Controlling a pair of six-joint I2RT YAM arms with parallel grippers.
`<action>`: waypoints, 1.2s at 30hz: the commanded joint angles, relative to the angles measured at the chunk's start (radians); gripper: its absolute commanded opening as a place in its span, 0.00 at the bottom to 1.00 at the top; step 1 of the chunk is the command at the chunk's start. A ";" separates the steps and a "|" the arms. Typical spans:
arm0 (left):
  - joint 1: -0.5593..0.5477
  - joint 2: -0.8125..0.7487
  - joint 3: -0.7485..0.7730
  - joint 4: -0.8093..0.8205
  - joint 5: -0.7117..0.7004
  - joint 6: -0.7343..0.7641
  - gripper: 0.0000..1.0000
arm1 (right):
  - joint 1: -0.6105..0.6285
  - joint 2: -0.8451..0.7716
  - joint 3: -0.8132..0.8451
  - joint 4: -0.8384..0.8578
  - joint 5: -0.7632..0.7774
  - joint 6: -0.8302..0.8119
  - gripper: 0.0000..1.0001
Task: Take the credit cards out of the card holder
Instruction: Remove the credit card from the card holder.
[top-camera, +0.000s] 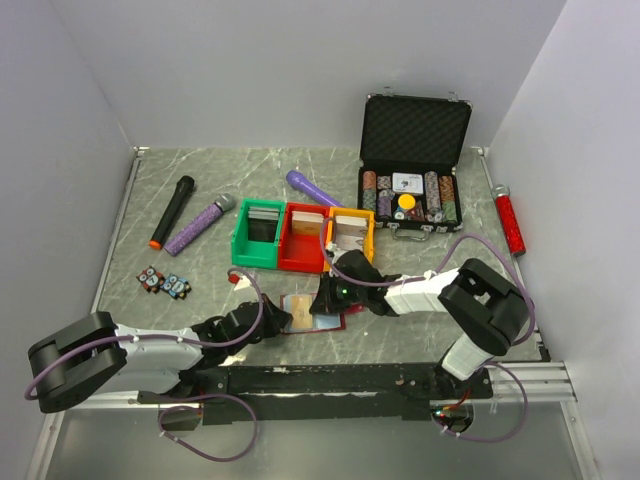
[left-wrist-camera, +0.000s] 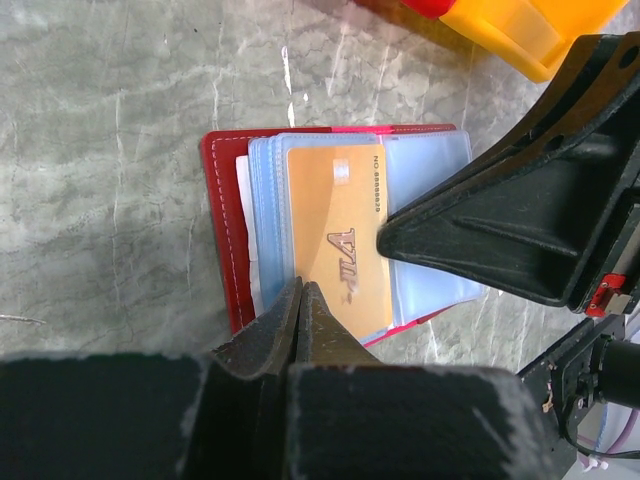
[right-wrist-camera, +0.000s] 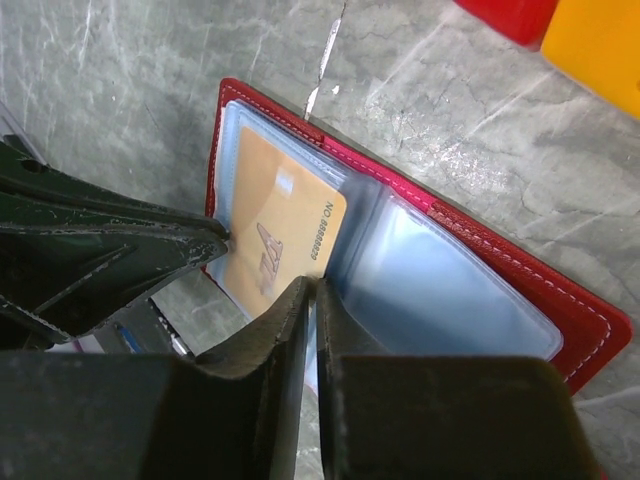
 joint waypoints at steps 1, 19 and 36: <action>-0.001 0.011 -0.024 -0.109 0.001 -0.011 0.01 | 0.014 -0.028 -0.007 0.060 -0.054 0.023 0.11; -0.001 -0.015 -0.023 -0.136 -0.019 -0.009 0.01 | 0.002 -0.077 -0.002 -0.009 -0.058 -0.011 0.00; -0.001 -0.093 -0.048 -0.166 -0.042 -0.024 0.01 | -0.040 -0.122 -0.016 -0.118 -0.057 -0.058 0.00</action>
